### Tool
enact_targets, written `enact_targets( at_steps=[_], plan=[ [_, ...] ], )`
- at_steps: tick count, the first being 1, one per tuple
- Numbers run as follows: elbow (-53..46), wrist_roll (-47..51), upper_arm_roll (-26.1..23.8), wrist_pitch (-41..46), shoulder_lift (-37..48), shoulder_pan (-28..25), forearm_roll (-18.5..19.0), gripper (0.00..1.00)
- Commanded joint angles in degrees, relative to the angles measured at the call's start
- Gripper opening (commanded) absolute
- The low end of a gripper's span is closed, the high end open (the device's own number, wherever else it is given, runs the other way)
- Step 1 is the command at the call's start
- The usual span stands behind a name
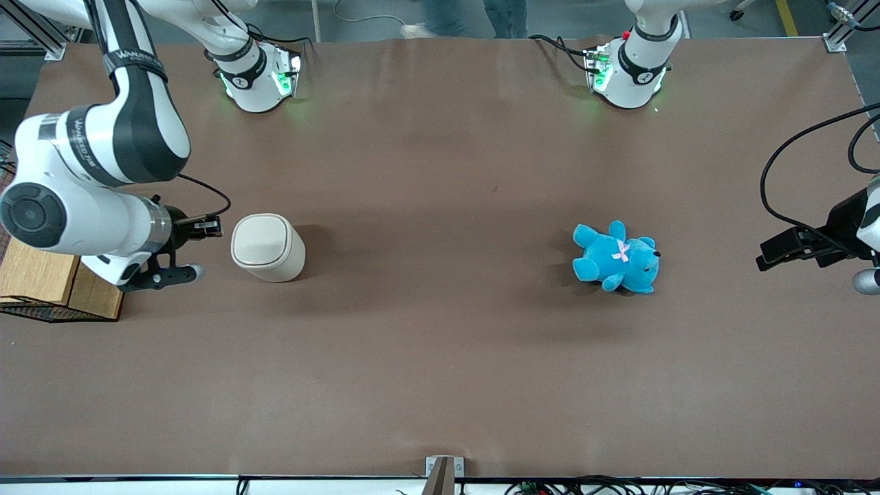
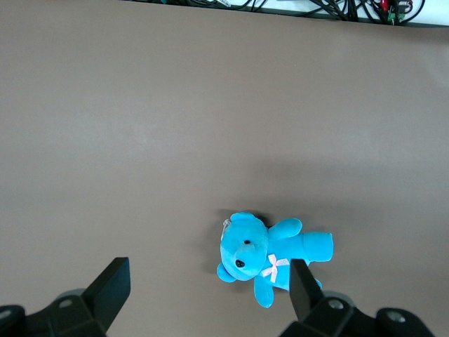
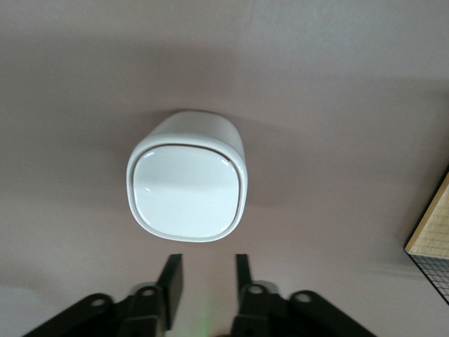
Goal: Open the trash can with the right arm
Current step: 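Move the right gripper over the white trash can and lower onto its lid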
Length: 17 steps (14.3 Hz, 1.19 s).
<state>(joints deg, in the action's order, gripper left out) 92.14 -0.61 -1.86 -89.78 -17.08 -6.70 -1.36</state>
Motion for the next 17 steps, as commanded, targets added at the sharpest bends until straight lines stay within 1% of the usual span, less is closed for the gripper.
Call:
enact_targets(
  at_steps=[1, 3, 5, 9, 13, 17],
  plan=[
    [7.0, 0.8, 0.0, -3.9, 1.7, -2.3, 0.0, 0.0],
    [12.0, 3.8, 0.0, -8.5, 2.0, -4.0, -0.1, 0.0],
    [15.8, 4.2, 0.1, -13.4, 2.3, -5.1, 0.0, 0.0],
    [17.9, 4.2, 0.1, -15.6, 2.2, -5.0, 0.0, 0.0],
    [22.1, 4.2, 0.1, -22.4, 1.9, -4.6, 0.0, 0.0],
    [22.0, 4.2, 0.0, -23.2, 0.6, -4.6, 0.0, 0.0]
  ],
)
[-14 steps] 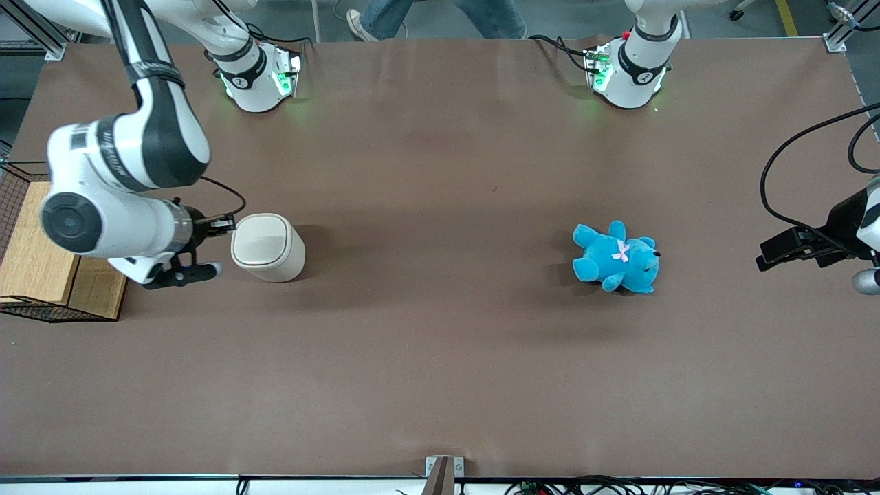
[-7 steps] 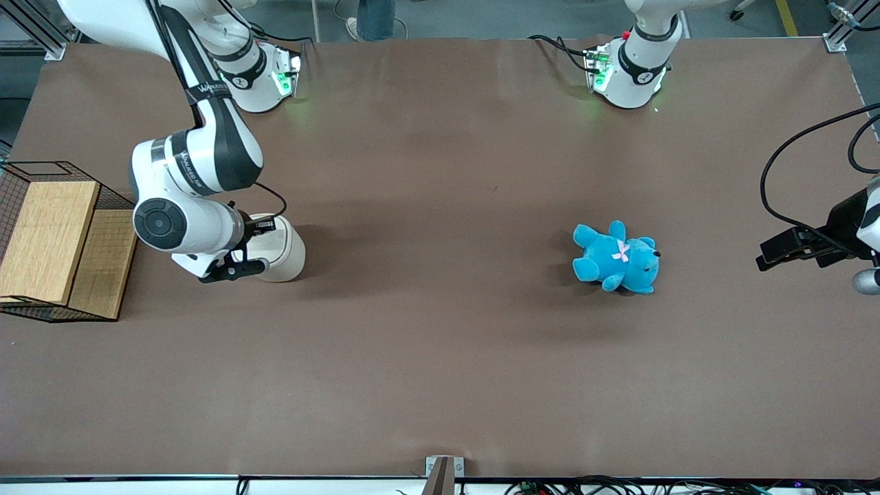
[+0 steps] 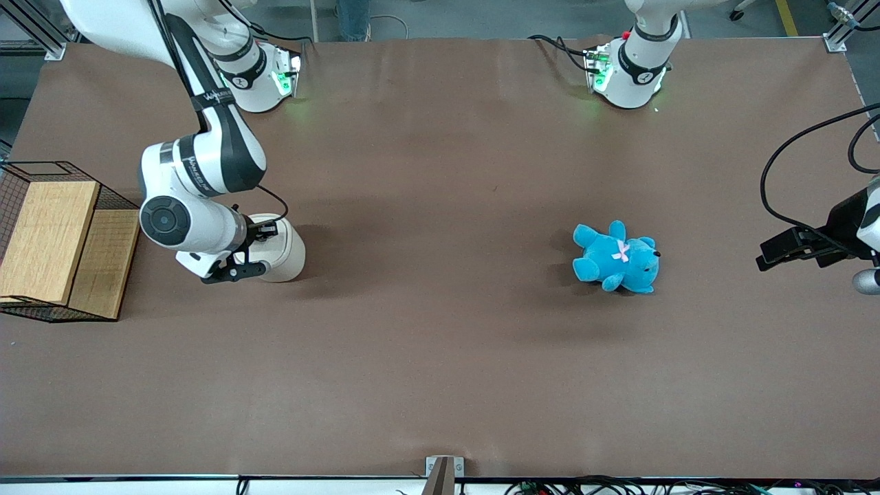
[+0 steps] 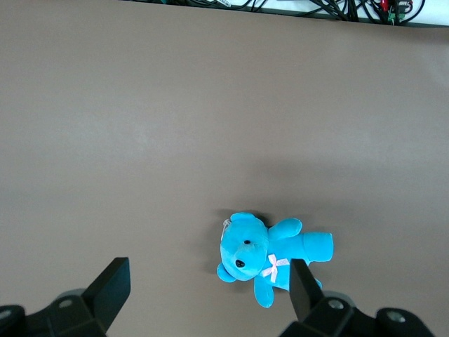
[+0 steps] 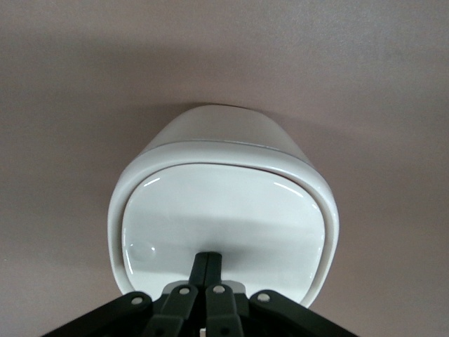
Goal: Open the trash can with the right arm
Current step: 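Pull the lid edge with the right gripper to swing the lid open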
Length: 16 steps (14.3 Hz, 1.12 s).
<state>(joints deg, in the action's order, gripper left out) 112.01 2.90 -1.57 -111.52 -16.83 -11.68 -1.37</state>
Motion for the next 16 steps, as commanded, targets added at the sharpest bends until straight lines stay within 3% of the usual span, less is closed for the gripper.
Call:
enact_targets(
  at_steps=[1, 5, 8, 9, 11, 16],
  plan=[
    [1.7, 0.6, -0.2, -0.6, 0.6, 0.5, 0.0, 0.0],
    [-7.9, -0.3, 0.2, 15.8, 3.3, 0.7, 0.8, 0.0],
    [-13.1, -0.5, 0.2, 21.0, 6.4, 2.0, 0.8, 0.06],
    [-14.5, -0.4, 0.3, 21.3, 7.2, 2.2, 0.8, 0.25],
    [-18.6, 0.2, 0.3, 22.7, 7.2, 3.8, 0.8, 1.0],
    [-25.8, -0.4, 0.7, 23.4, 7.7, 7.1, 0.8, 1.0]
  ],
)
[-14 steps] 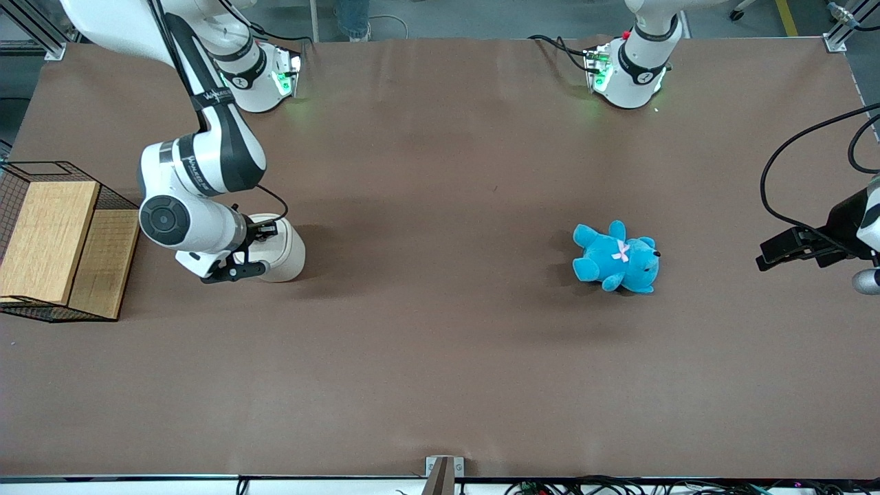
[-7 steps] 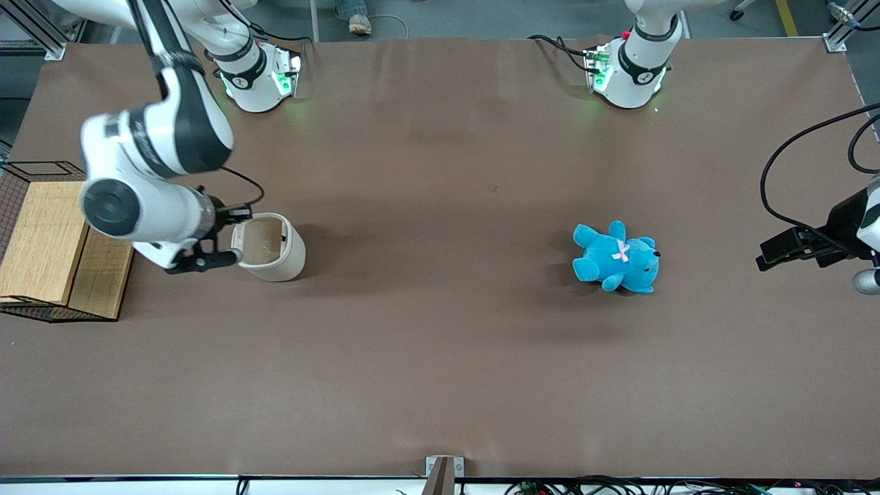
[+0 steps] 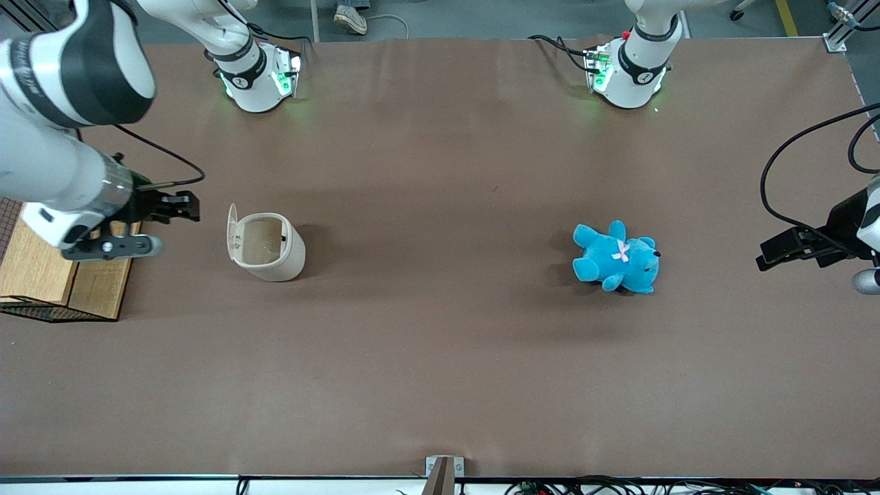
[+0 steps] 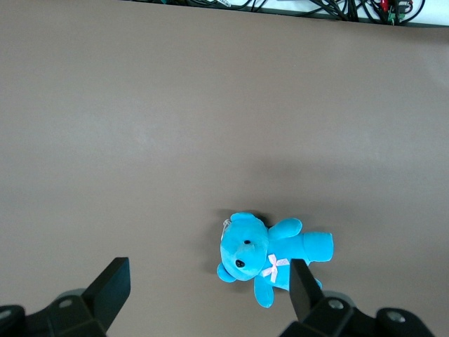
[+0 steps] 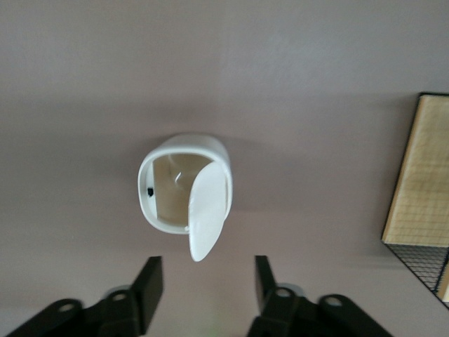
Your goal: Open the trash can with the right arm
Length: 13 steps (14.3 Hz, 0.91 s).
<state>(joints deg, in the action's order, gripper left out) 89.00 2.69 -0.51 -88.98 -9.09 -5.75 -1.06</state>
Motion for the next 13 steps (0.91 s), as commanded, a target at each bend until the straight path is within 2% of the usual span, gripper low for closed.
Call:
enact_targets(
  at_steps=[1, 8, 11, 13],
  plan=[
    [-3.8, -0.2, -0.4, 0.4, 0.7, 1.8, 0.5, 1.0],
    [-5.2, -1.0, -0.4, 0.4, 6.0, 4.1, 0.3, 1.0],
    [-4.7, -7.2, -0.5, 0.4, 6.8, 6.3, 0.4, 1.0],
    [-3.2, -7.9, 0.0, -1.2, 7.9, 7.2, 0.1, 1.0]
  ],
)
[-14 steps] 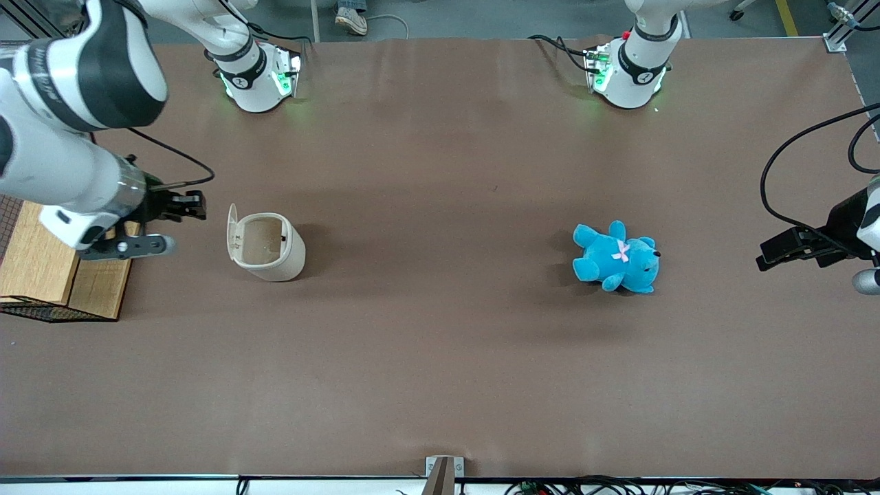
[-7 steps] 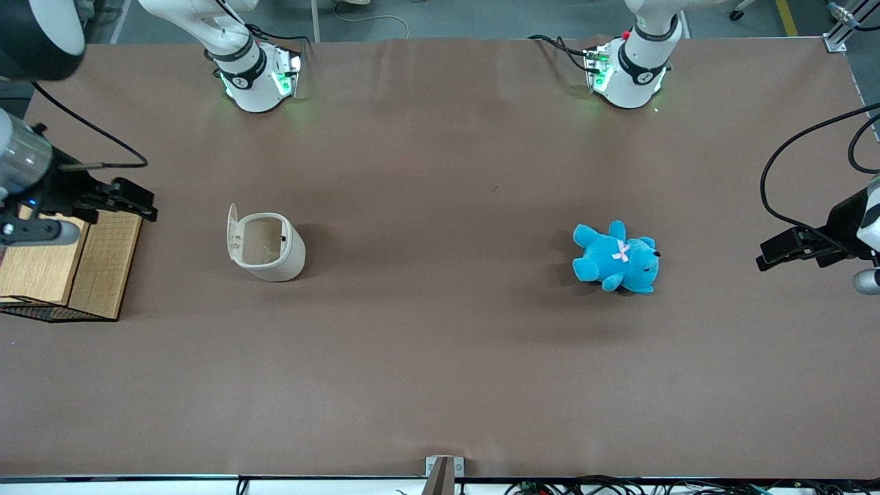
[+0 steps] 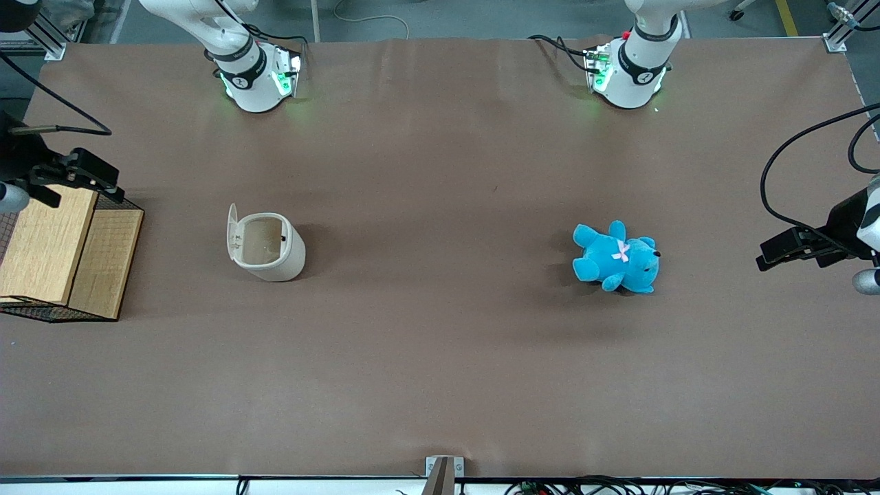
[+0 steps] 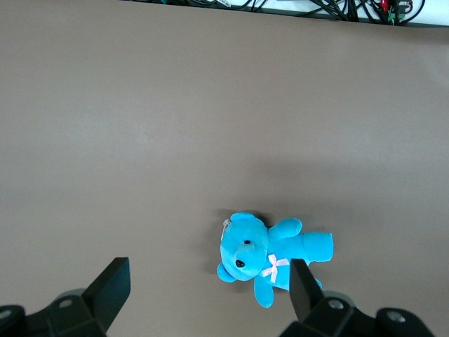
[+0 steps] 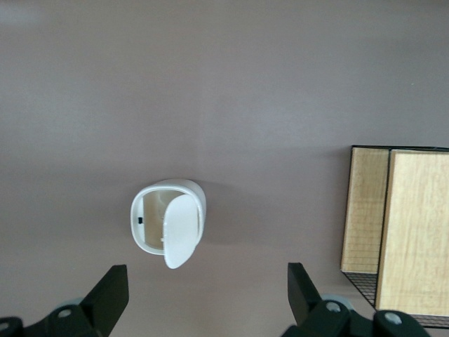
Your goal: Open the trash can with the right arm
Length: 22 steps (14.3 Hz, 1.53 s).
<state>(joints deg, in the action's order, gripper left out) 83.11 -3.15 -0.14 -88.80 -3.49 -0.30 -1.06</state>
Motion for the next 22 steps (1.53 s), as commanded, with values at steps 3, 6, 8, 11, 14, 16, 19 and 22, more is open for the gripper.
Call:
enact_targets(
  at_steps=[3, 6, 8, 11, 14, 16, 19, 22],
  plan=[
    [5.3, -1.2, 0.1, -3.7, 3.7, 1.1, -0.4, 1.0],
    [5.7, -0.9, 0.0, -3.1, 4.0, 1.3, -0.3, 1.0],
    [7.2, -0.7, 0.2, -3.1, 4.7, 1.5, -0.3, 1.0],
    [10.0, -0.8, 0.3, -4.2, 6.1, 1.7, -0.3, 1.0],
    [9.9, -0.9, 0.3, -3.8, 6.1, 1.8, -0.3, 1.0],
    [9.8, -0.8, 0.3, -4.1, 6.0, 1.7, -0.3, 1.0],
    [9.7, -0.8, 0.3, -4.0, 6.0, 1.7, -0.3, 1.0],
    [9.6, -0.8, 0.1, -3.6, 6.0, 1.4, -0.3, 1.0]
  ],
)
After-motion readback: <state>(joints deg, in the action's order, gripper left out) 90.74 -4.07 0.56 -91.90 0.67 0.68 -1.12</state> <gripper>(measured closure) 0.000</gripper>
